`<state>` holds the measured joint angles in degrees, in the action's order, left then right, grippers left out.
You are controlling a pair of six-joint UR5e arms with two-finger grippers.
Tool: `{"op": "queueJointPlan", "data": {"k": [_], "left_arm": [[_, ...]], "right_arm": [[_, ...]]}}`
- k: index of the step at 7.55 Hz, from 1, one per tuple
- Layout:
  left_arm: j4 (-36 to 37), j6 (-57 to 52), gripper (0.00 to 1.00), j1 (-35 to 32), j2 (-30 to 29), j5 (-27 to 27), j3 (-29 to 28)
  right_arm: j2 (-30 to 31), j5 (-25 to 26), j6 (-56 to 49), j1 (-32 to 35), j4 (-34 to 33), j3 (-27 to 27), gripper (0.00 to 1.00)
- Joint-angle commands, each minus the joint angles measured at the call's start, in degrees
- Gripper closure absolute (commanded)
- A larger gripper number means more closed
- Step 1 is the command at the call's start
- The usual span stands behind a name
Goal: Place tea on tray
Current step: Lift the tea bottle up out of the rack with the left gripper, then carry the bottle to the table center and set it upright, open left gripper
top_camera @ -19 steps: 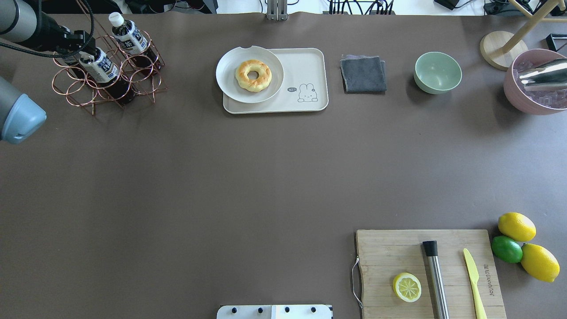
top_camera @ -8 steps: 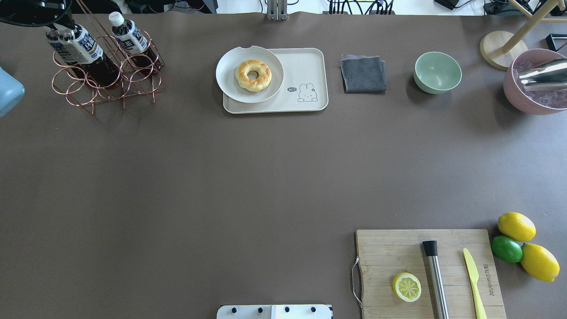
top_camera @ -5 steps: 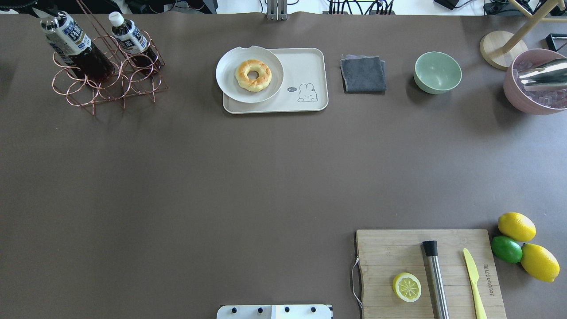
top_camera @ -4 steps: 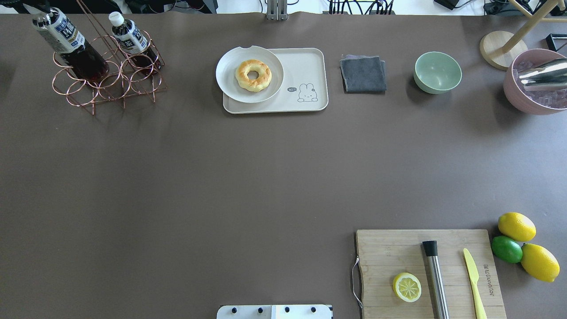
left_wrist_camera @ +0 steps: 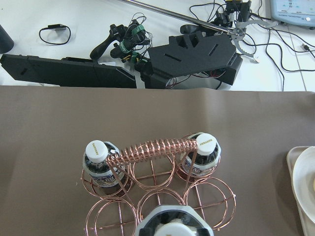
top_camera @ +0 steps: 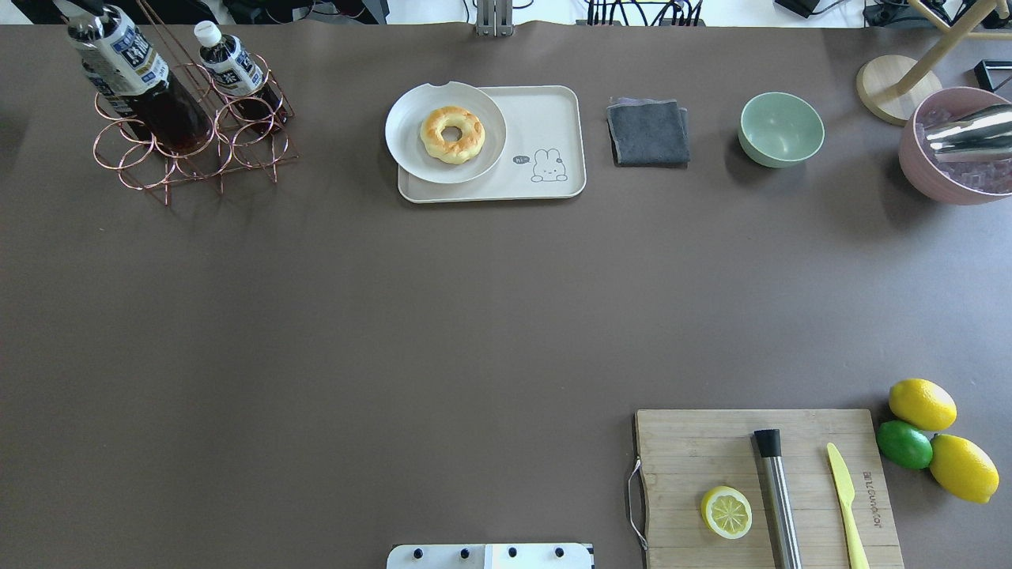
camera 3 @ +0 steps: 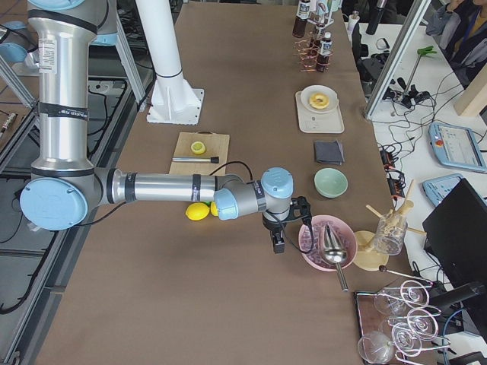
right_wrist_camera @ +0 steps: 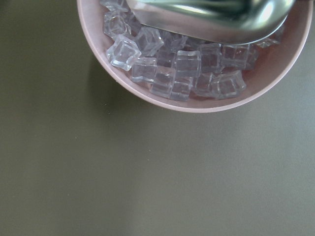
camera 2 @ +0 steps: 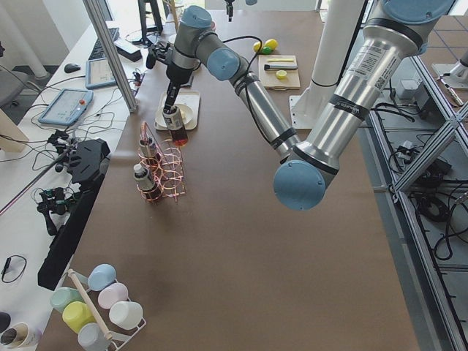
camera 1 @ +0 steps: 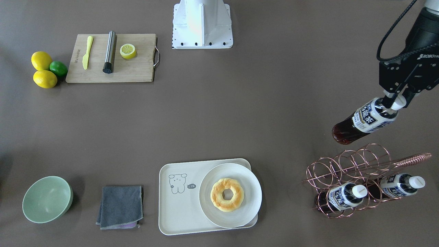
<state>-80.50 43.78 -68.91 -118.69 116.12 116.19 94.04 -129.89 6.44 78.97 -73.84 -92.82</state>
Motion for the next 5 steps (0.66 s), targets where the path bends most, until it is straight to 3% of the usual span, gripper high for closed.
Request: {"op": "queueJointPlan", "data": {"k": [1, 2, 5], "left_arm": [[4.4, 11.2, 1.00, 11.6, -7.9, -6.0, 0.7], [9.5, 13.9, 1.00, 20.2, -13.4, -14.8, 0.6], [11.3, 25.0, 1.00, 33.6, -20.1, -23.9, -2.4]], "right_arm": [[0.0, 0.1, -0.1, -0.6, 0.0, 0.0, 0.00], [-0.1, 0.1, -0.3, -1.3, 0.1, 0.0, 0.00], [-0.7, 0.2, 0.0, -3.6, 2.1, 0.0, 0.00]]}}
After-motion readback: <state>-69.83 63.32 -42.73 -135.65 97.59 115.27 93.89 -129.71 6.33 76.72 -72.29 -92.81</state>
